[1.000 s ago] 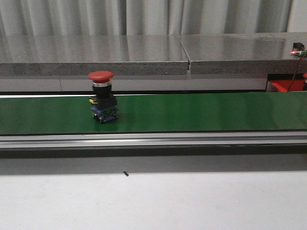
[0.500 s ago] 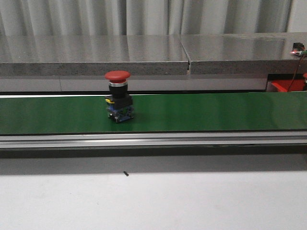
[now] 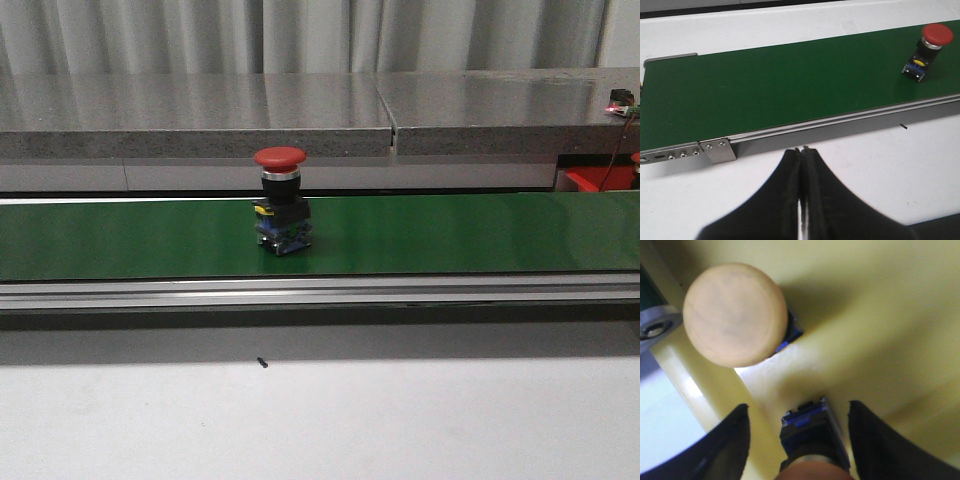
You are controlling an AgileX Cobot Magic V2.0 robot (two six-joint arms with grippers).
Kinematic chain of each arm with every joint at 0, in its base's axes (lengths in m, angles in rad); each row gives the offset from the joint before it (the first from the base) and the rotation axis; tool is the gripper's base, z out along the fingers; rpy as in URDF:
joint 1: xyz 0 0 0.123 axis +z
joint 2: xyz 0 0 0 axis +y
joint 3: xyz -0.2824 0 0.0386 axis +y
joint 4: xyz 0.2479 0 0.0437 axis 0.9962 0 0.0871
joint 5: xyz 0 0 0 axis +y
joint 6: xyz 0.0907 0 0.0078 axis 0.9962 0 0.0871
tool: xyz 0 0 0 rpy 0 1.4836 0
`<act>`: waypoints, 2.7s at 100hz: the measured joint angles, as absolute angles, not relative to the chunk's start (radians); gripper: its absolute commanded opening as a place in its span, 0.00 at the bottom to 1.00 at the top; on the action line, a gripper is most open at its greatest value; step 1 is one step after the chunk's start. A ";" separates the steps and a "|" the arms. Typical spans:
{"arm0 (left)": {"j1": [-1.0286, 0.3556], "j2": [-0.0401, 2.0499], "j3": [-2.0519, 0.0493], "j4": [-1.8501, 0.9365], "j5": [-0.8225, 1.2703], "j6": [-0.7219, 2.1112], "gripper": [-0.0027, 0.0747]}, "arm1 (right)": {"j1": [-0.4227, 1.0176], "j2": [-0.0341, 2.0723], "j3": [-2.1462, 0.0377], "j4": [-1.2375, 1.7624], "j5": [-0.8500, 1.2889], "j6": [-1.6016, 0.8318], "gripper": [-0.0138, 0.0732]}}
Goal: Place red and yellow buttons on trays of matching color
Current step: 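Lower the right gripper onto the red button on the belt and grasp, then carry the red button into the red tray and open the right gripper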
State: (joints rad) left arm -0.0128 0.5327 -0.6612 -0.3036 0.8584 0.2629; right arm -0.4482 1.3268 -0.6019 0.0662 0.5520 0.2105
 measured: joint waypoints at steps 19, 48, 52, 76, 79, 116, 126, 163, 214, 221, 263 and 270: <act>-0.013 0.533 -0.661 -0.304 0.858 0.263 0.01 | -0.448 1.234 -0.602 0.071 0.562 0.218 0.81; -0.013 0.533 -0.661 -0.304 0.858 0.263 0.01 | -0.428 1.063 -0.605 0.084 0.666 0.150 0.81; -0.013 0.533 -0.661 -0.304 0.858 0.263 0.01 | -0.408 1.049 -0.612 0.096 0.687 0.127 0.81; -0.013 0.533 -0.661 -0.304 0.858 0.263 0.01 | -0.226 1.031 -0.701 0.132 0.796 0.024 0.81; -0.013 0.533 -0.661 -0.304 0.858 0.263 0.01 | -0.202 1.031 -0.713 0.132 0.807 0.015 0.81; -0.013 0.533 -0.661 -0.304 0.858 0.263 0.01 | 0.078 1.104 -0.878 0.138 0.873 -0.027 0.81; -0.013 0.533 -0.661 -0.304 0.858 0.263 0.01 | 0.153 1.169 -0.929 0.138 0.891 -0.029 0.81; -0.013 0.533 -0.661 -0.304 0.858 0.263 0.01 | 0.292 1.440 -1.129 0.140 0.896 -0.131 0.81; -0.013 0.533 -0.661 -0.304 0.858 0.263 0.01 | 0.343 1.634 -1.256 0.209 0.857 -0.333 0.80; -0.013 0.533 -0.661 -0.304 0.858 0.263 0.01 | 0.343 1.642 -1.256 0.226 0.838 -0.350 0.79; -0.013 0.533 -0.661 -0.304 0.858 0.263 0.01 | 0.343 1.682 -1.258 0.238 0.737 -0.348 0.22; -0.013 0.533 -0.661 -0.304 0.858 0.263 0.01 | 0.343 1.682 -1.258 0.238 0.733 -0.344 0.17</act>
State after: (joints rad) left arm -0.0128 0.5327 -0.6612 -0.3036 0.8584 0.2629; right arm 0.3430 1.6822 -1.2577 0.2383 0.7329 -0.3439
